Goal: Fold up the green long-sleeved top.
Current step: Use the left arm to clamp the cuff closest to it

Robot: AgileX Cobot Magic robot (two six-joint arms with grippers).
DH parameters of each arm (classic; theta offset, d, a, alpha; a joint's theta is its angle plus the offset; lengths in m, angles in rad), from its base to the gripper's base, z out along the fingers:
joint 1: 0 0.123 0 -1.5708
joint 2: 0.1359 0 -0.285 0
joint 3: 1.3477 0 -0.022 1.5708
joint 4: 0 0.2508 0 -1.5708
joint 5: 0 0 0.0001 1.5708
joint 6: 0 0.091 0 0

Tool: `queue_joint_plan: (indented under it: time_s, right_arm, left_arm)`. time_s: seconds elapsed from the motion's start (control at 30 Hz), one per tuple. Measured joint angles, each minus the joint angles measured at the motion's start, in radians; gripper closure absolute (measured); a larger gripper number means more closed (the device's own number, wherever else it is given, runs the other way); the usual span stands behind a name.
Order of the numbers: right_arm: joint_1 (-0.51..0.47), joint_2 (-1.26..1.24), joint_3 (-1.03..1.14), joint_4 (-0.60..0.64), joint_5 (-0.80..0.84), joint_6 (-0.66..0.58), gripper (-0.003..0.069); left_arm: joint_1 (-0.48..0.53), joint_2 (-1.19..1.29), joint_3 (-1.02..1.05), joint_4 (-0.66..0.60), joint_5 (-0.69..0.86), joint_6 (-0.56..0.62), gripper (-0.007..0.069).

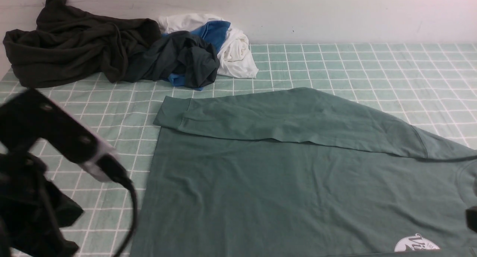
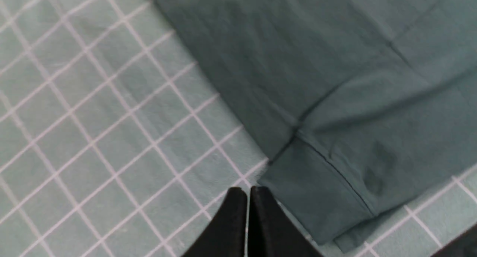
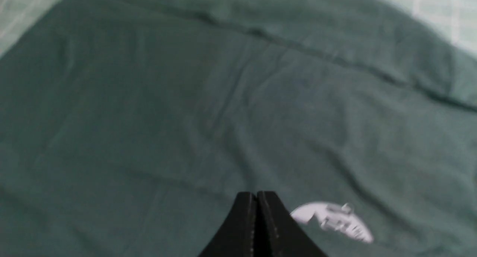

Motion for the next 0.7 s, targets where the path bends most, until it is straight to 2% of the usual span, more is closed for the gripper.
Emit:
queue_joint_plan:
  time_s: [0.07,0.17,0.33,0.5,0.53,0.7]
  right_arm:
    - [0.021,0.069,-0.028,0.021,0.074,-0.013,0.0672]
    - [0.103,0.154,-0.053,0.054,0.197,-0.021,0.0672]
    - [0.224,0.187,-0.056,-0.006,0.231,0.028,0.0672]
    - [0.258,0.188,-0.057,-0.056,0.234,0.039,0.0672]
    - [0.26,0.188,-0.057,-0.065,0.235,0.039,0.0672]
    - [0.261,0.188,-0.057,-0.067,0.23,0.039,0.0672]
  left_arm:
    - [-0.053,0.044,0.0,0.011,0.002,0.0,0.0627]
    - [-0.148,0.169,0.0,0.02,0.002,0.0,0.0624]
    - [-0.222,0.32,-0.002,0.018,-0.015,0.012,0.0577]
    - [-0.228,0.44,-0.002,0.016,-0.062,0.044,0.0472]
    - [-0.228,0.492,-0.005,0.016,-0.076,0.053,0.041]
    - [-0.228,0.624,-0.008,-0.005,-0.131,0.089,0.0274]
